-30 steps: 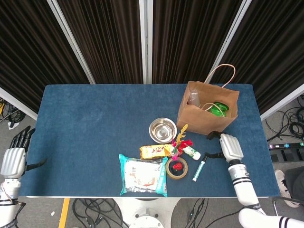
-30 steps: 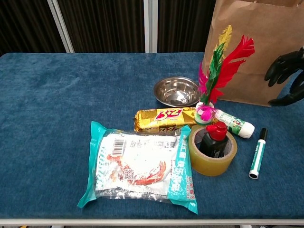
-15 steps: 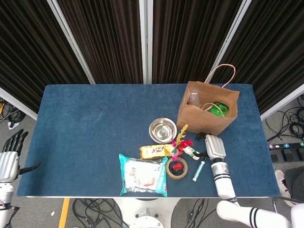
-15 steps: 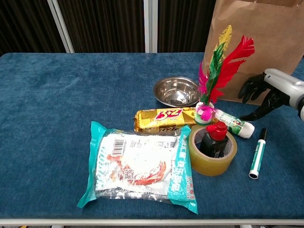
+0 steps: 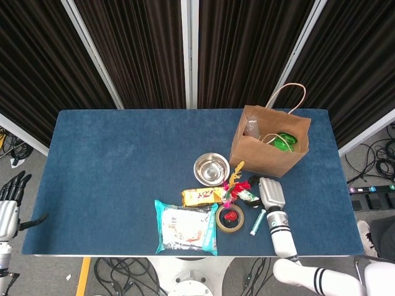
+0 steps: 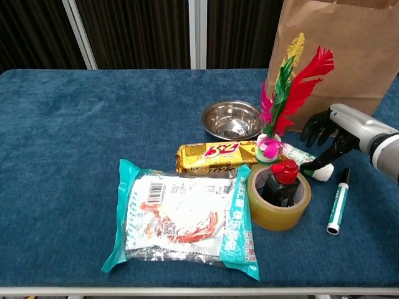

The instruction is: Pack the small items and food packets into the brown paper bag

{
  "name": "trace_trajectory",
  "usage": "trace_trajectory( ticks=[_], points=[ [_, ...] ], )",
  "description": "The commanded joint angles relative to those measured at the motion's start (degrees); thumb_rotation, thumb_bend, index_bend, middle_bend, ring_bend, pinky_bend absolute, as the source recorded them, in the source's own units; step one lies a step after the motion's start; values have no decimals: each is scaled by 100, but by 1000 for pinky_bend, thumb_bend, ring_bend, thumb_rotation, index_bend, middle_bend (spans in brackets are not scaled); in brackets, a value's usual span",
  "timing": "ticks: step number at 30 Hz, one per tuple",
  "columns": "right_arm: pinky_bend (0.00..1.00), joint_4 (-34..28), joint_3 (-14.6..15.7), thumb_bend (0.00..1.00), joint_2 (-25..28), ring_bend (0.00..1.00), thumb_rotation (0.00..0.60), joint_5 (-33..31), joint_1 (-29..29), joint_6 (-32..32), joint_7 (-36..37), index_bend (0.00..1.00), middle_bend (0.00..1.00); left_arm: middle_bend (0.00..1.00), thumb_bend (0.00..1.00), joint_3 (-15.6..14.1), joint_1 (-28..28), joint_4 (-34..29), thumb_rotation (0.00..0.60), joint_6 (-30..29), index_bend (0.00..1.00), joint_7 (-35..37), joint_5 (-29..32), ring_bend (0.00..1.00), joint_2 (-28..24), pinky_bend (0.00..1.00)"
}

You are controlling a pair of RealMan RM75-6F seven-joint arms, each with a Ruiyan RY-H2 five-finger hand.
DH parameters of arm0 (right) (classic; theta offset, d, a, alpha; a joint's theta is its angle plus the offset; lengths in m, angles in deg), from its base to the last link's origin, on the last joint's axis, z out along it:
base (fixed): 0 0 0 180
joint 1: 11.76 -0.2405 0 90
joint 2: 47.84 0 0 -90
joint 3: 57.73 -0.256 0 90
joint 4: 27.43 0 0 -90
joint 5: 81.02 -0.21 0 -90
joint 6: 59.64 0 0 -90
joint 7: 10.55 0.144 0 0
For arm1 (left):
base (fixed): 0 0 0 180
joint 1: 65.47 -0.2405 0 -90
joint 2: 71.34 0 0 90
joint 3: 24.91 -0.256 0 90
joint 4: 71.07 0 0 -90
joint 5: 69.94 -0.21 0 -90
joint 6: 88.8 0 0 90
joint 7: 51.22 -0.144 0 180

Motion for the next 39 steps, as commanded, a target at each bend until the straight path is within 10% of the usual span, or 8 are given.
trace_trajectory(
  ticks=[1, 21, 39],
  points=[
    [432, 59, -57, 0, -58, 347, 600, -69, -56, 75, -61, 440, 417, 59, 136, -6, -5, 29, 600, 1, 80, 13, -7, 0, 15, 118],
    [572, 147, -245, 1, -275, 397, 600, -664, -402, 330, -676, 483, 440, 59, 137, 20, -25, 40, 600, -5, 80, 67, 6, 0, 12, 119],
    [661, 156, -222, 194, -242, 471, 600, -600, -468, 239, -739, 574, 501, 59, 136, 18, -42, 45, 600, -8, 80, 96, -1, 0, 7, 118]
  ],
)
